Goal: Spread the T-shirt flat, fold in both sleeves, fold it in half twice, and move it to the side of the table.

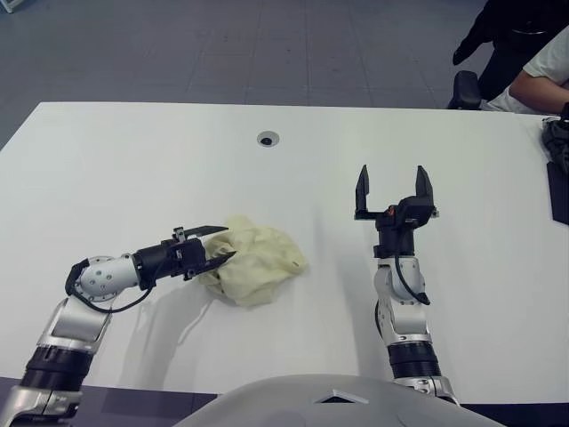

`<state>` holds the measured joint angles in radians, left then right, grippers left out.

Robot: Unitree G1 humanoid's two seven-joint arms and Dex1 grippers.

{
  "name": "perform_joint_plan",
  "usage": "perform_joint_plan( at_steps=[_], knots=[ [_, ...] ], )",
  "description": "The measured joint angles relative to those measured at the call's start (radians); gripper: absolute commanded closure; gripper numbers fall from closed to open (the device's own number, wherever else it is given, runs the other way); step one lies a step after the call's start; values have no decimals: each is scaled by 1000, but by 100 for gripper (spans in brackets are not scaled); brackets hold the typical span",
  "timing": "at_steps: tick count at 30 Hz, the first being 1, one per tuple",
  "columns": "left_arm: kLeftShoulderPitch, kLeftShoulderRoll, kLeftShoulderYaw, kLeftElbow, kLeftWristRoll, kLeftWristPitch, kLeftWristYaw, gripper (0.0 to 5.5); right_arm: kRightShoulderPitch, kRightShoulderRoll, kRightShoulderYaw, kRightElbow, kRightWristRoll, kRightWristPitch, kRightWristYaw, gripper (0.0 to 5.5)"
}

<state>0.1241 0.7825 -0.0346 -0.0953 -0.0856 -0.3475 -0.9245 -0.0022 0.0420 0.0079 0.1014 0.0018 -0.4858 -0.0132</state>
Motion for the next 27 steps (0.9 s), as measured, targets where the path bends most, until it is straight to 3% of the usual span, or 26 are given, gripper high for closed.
perform_joint_plan(
  at_steps=[9,19,27],
  knots=[
    [11,22,49,-152,-204,138,-57,209,0,2,2,-1,0,6,-1,10],
    [54,53,45,-138,-154,159,-110,31,3,3,2,-5,0,6,-2,10],
    [54,53,35,-102,-102,127,-107,165,6,3,3,-9,0,7,-2,10]
  ],
)
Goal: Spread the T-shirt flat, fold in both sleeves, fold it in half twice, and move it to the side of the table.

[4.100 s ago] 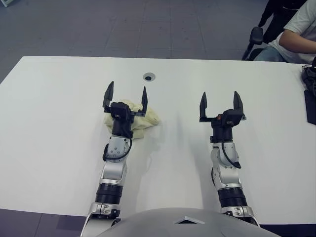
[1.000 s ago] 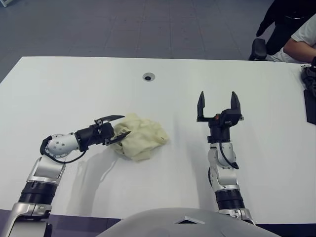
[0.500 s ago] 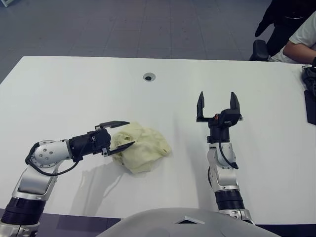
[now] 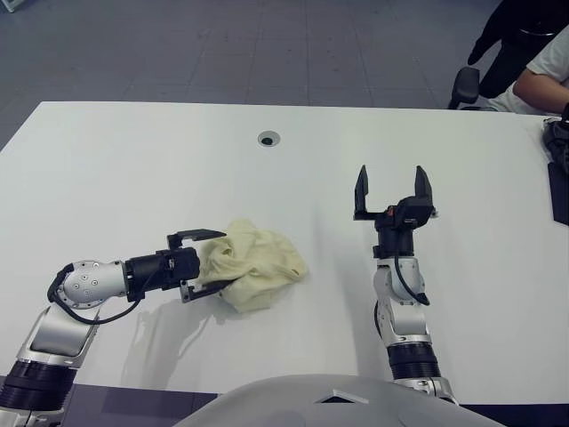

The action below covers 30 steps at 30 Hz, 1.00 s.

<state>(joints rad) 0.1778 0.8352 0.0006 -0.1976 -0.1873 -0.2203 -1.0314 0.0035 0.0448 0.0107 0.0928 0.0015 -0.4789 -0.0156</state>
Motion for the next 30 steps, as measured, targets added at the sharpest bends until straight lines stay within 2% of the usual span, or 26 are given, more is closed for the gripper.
perform_joint_plan(
  at_steps=[21,23,30],
  knots=[
    [6,-3,-17,29,9,-41,20,520,4,-14,14,-5,-5,10,27,10],
    [2,-21,-3,24,-12,-39,40,543,7,-56,52,-15,-60,-5,67,10],
    [-31,-49,57,-54,-100,0,85,543,35,-105,124,-106,-80,-4,159,10]
  ],
)
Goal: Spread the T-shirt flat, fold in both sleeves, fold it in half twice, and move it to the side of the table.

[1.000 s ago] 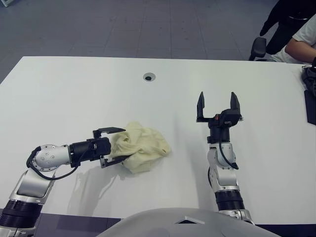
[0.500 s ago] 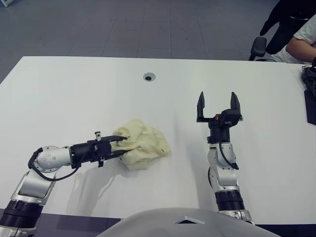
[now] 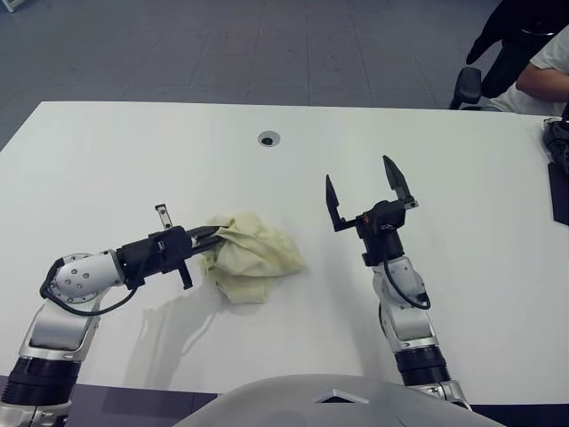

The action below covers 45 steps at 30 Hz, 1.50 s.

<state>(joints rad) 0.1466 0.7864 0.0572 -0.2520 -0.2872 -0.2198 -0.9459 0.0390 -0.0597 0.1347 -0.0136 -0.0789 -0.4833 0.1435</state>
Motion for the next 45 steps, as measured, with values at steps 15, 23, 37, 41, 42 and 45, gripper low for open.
perform_joint_plan(
  at_steps=[15,23,37,41,42,45],
  knots=[
    [256,-22,71,-177,20,-4,31,544,190,-399,232,-158,314,85,651,10],
    [295,-32,43,-210,57,-12,51,544,41,-389,260,60,73,28,622,40],
    [320,-43,-1,-237,90,-20,67,544,-28,-358,283,164,-63,-100,512,260],
    [320,-50,-5,-236,98,-22,69,544,-27,-361,283,172,-69,-105,512,330],
    [320,-50,-6,-236,98,-23,69,544,-26,-362,283,172,-70,-106,512,350],
    [320,-50,-6,-236,99,-24,69,544,-25,-365,283,173,-82,-116,506,404]
  ],
)
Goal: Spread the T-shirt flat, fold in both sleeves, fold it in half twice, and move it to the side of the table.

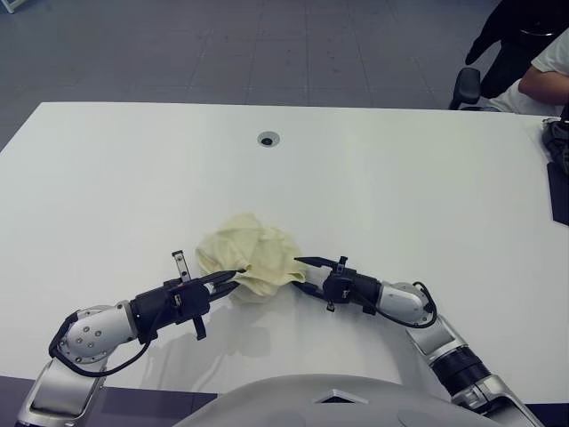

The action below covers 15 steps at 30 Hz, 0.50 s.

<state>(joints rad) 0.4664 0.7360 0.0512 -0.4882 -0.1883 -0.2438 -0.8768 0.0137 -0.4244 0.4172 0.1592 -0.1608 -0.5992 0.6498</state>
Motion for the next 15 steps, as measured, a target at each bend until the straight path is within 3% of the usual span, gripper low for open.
perform_joint_plan(
  at_steps=[9,10,15],
  knots=[
    [6,0,0,-2,0,-10,0,544,-1,-2,2,4,-26,-18,-28,545],
    [5,-1,0,-2,0,-10,0,508,-1,-2,2,4,-29,-20,-29,550],
    [8,-5,-3,-19,-29,-13,-9,431,-3,-3,1,9,-34,-27,-36,550]
  ],
)
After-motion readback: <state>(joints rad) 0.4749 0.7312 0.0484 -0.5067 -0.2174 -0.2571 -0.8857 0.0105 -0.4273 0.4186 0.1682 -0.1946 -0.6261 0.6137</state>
